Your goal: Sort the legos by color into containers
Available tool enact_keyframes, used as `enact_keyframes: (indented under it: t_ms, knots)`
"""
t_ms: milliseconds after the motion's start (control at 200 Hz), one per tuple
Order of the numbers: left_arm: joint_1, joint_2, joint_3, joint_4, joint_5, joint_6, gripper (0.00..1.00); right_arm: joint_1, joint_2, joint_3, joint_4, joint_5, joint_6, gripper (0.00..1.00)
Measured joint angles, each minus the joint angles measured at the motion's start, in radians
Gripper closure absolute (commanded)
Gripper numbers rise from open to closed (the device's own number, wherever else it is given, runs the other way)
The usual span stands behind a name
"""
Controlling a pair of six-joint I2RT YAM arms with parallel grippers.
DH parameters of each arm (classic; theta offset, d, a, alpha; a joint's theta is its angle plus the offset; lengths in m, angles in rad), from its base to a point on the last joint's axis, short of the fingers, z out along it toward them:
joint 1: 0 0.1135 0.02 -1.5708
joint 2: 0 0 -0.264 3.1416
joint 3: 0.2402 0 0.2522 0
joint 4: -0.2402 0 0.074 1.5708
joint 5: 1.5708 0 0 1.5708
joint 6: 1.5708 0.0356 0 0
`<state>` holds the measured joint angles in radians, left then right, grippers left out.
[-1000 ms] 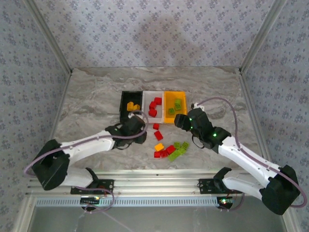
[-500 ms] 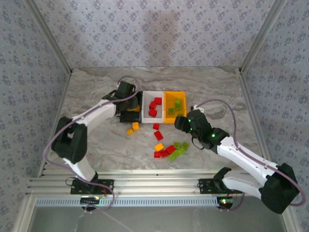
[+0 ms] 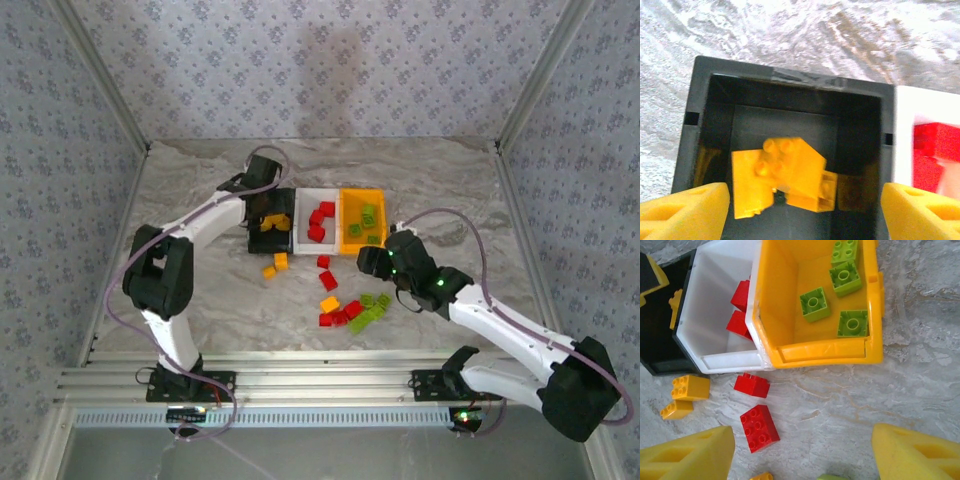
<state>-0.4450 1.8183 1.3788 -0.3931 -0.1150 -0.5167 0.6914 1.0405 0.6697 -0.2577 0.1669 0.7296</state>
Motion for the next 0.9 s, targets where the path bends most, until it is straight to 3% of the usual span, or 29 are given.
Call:
enact_keyframes:
  t_ms: [130, 335, 515, 740, 899]
  knots:
    - [-0.041, -0.159, -0.071, 0.014, 0.025, -0.003, 0.01, 0.032, 0.026, 0.002, 0.001, -0.011, -0.005, 0.24]
    - [-0.203, -0.557, -0.325, 0.080, 0.039, -0.039, 0.01, 0.136, 0.172, 0.054, 0.002, -0.017, -0.032, 0.24]
    - [-0.319, -0.805, -0.577, 0.088, -0.002, -0.104, 0.00, 0.204, 0.382, 0.172, 0.006, -0.005, -0.065, 0.23]
    - [-0.341, -0.978, -0.798, 0.051, -0.048, -0.200, 0.01, 0.224, 0.618, 0.329, -0.026, 0.032, -0.078, 0.24]
    - [-0.341, -1.069, -0.883, 0.036, -0.086, -0.265, 0.01, 0.228, 0.726, 0.402, -0.082, 0.054, -0.103, 0.30]
